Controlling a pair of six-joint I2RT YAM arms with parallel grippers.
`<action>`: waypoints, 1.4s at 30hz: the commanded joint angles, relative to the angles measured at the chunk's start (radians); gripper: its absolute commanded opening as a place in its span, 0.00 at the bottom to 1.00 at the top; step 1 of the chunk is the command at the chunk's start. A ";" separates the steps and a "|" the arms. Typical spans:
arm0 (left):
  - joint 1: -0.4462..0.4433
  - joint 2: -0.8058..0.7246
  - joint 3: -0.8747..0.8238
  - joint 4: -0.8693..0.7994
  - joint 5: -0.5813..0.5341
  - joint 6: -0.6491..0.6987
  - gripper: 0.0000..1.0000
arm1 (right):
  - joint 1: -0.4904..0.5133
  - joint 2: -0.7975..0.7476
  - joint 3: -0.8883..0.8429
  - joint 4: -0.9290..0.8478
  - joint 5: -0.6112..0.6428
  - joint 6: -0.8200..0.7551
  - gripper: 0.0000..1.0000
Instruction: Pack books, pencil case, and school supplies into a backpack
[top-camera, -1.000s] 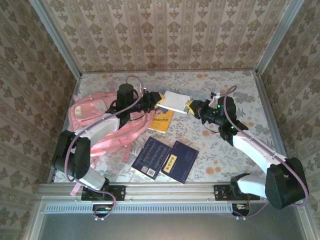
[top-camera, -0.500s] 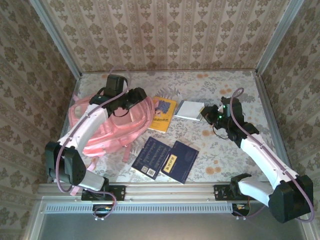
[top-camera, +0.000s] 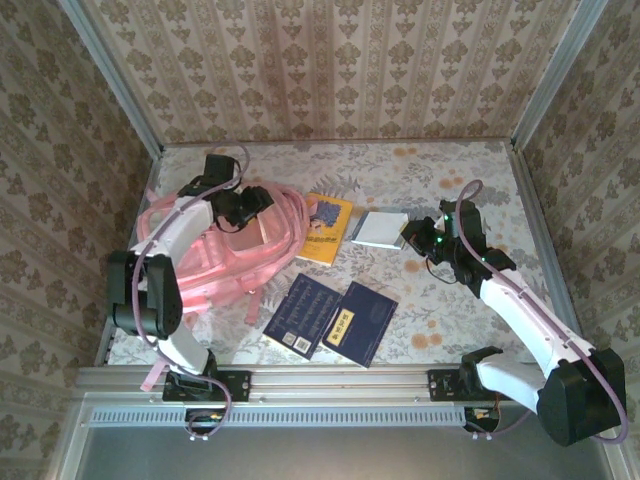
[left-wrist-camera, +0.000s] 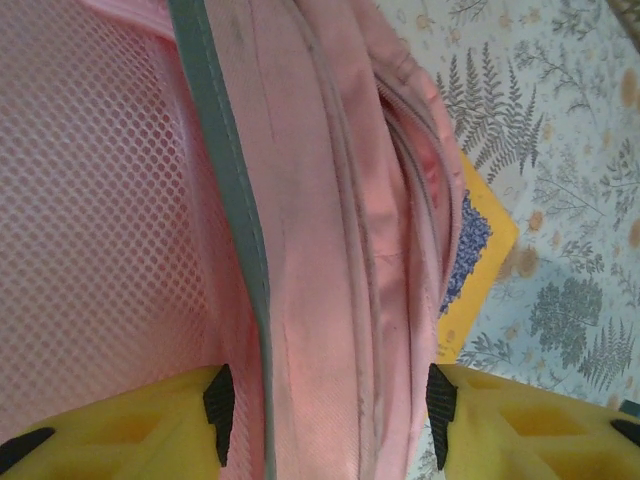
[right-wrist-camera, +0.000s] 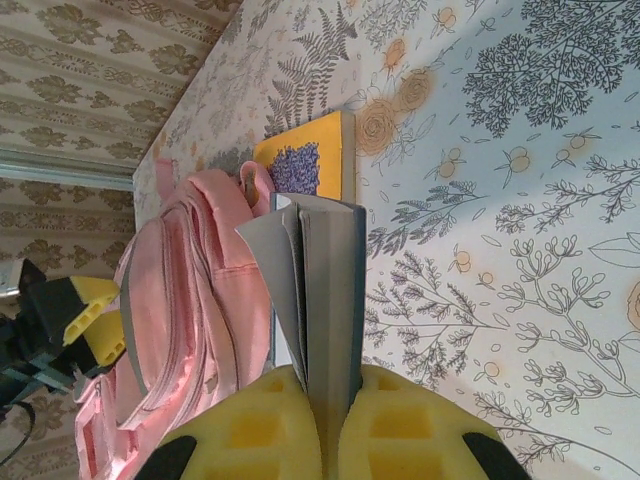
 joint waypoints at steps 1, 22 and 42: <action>0.009 0.026 0.055 0.034 0.037 0.002 0.54 | -0.010 -0.026 -0.005 -0.007 -0.020 -0.036 0.00; 0.007 0.084 0.242 -0.087 0.081 0.170 0.00 | -0.049 -0.025 0.050 -0.080 0.001 -0.101 0.00; -0.055 -0.278 0.406 -0.299 0.457 0.508 0.00 | -0.018 -0.145 0.307 -0.339 -0.061 -0.364 0.00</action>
